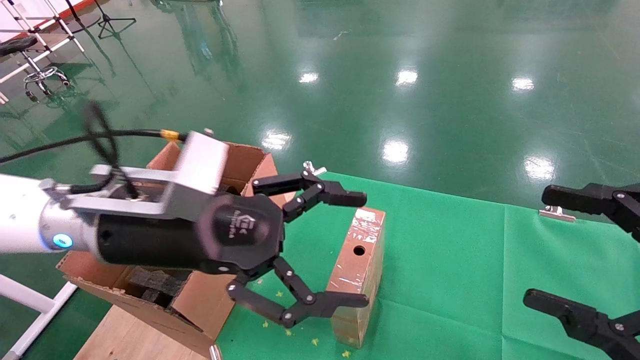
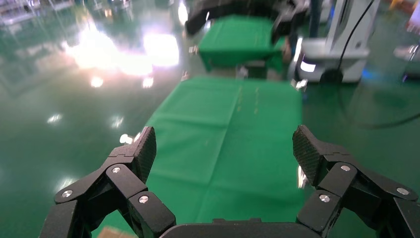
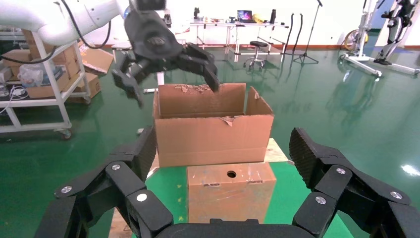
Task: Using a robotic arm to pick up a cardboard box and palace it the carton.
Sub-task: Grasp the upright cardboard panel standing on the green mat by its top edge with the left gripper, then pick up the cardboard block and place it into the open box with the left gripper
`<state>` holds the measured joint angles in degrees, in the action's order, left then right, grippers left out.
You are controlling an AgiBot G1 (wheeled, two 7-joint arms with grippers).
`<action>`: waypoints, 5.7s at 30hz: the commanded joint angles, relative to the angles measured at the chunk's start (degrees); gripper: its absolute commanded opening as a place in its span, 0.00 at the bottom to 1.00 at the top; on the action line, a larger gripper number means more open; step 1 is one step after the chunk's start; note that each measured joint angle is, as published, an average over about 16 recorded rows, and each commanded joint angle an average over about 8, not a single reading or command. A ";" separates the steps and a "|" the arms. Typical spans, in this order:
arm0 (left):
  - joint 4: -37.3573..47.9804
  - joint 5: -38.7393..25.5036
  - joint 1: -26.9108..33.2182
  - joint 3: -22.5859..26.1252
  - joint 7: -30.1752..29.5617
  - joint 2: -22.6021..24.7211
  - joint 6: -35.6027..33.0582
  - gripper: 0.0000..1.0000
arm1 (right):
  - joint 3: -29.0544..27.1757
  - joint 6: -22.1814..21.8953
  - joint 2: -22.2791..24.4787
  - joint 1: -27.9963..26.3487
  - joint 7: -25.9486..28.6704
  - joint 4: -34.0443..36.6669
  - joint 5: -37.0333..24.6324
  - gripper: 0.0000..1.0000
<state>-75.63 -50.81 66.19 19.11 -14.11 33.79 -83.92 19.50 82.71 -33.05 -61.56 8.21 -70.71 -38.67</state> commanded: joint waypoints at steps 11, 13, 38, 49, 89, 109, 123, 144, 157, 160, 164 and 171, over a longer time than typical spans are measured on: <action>-0.44 -6.38 4.47 2.66 -2.73 -0.09 0.78 1.00 | 0.00 -0.01 0.01 0.01 -0.01 0.01 0.00 0.00; -0.54 -7.82 4.94 2.97 -3.66 -0.66 1.42 1.00 | 0.00 -0.02 0.01 0.01 -0.01 0.02 0.00 0.00; -1.31 -31.75 20.34 13.35 -29.87 4.18 2.33 1.00 | 0.00 -0.04 0.02 0.02 -0.01 0.04 0.00 0.00; 0.97 -51.51 33.68 24.39 -53.82 18.11 -5.10 1.00 | 0.00 -0.04 0.02 0.02 -0.01 0.04 0.00 0.00; 25.57 -45.07 45.32 54.83 -82.00 41.35 -4.98 0.75 | 0.00 -0.06 0.03 0.03 -0.02 0.05 0.02 0.67; 25.35 -45.45 45.22 54.41 -82.25 41.28 -5.13 0.00 | 0.00 -0.05 0.03 0.03 -0.02 0.05 0.02 1.00; 23.93 -45.37 46.10 53.88 -80.71 39.62 -4.41 0.00 | 0.00 -0.06 0.03 0.03 -0.02 0.05 0.02 1.00; 10.22 -51.87 65.33 46.08 -65.44 9.89 -3.70 0.00 | 0.00 -0.06 0.03 0.03 -0.02 0.06 0.02 1.00; 18.91 -54.02 57.53 49.83 -52.47 -0.72 0.18 0.00 | 0.00 -0.06 0.03 0.03 -0.02 0.06 0.02 1.00; 22.93 -53.94 54.92 50.50 -49.75 -1.17 2.40 0.00 | 0.00 -0.06 0.03 0.03 -0.02 0.06 0.02 1.00; 29.34 -54.06 52.23 51.23 -45.88 -0.98 5.21 0.00 | 0.00 -0.06 0.03 0.03 -0.02 0.06 0.02 1.00; 43.15 -53.65 49.72 51.33 -38.74 1.10 10.60 0.00 | 0.00 -0.06 0.03 0.03 -0.02 0.06 0.02 1.00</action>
<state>-32.58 -104.17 115.97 70.28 -53.00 35.19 -73.43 19.51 82.65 -33.02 -61.52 8.19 -70.66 -38.65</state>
